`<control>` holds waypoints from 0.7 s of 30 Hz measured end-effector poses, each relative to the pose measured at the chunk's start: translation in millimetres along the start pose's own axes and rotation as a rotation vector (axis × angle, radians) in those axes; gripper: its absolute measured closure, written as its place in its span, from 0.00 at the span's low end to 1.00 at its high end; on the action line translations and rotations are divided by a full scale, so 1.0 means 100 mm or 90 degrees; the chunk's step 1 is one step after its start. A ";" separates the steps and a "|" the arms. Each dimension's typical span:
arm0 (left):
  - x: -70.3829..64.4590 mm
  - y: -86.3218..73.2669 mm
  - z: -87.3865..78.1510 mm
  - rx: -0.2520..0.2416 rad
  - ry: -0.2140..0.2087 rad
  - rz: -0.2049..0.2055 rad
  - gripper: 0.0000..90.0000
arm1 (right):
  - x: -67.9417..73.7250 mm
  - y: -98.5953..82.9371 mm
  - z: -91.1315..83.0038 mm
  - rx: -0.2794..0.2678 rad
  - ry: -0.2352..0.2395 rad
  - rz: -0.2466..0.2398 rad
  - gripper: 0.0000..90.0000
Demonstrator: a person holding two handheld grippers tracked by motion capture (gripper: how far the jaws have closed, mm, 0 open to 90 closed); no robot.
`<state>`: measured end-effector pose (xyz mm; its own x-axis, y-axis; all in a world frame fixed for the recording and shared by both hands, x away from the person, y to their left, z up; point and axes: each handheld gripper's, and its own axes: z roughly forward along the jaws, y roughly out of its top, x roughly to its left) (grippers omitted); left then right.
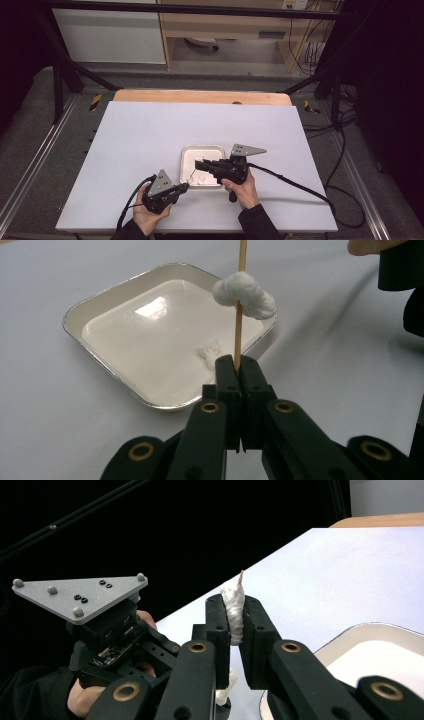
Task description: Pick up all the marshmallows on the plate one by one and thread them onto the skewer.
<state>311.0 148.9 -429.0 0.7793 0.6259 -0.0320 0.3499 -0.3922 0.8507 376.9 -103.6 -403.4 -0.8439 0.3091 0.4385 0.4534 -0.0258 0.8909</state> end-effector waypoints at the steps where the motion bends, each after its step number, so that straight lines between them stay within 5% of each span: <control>1: 0.00 0.00 0.00 0.001 -0.001 0.000 0.99 | 0.00 0.00 0.00 0.000 0.002 0.002 0.94; 21: 0.01 0.03 -0.01 -0.014 -0.016 -0.004 0.99 | 0.00 0.06 -0.04 0.006 -0.024 -0.009 0.88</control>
<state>312.2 148.6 -425.7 0.7903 0.6106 -0.0509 0.3440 -0.3735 0.8615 378.5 -107.8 -397.9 -0.8385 0.3455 0.4214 0.4450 -0.0122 0.8955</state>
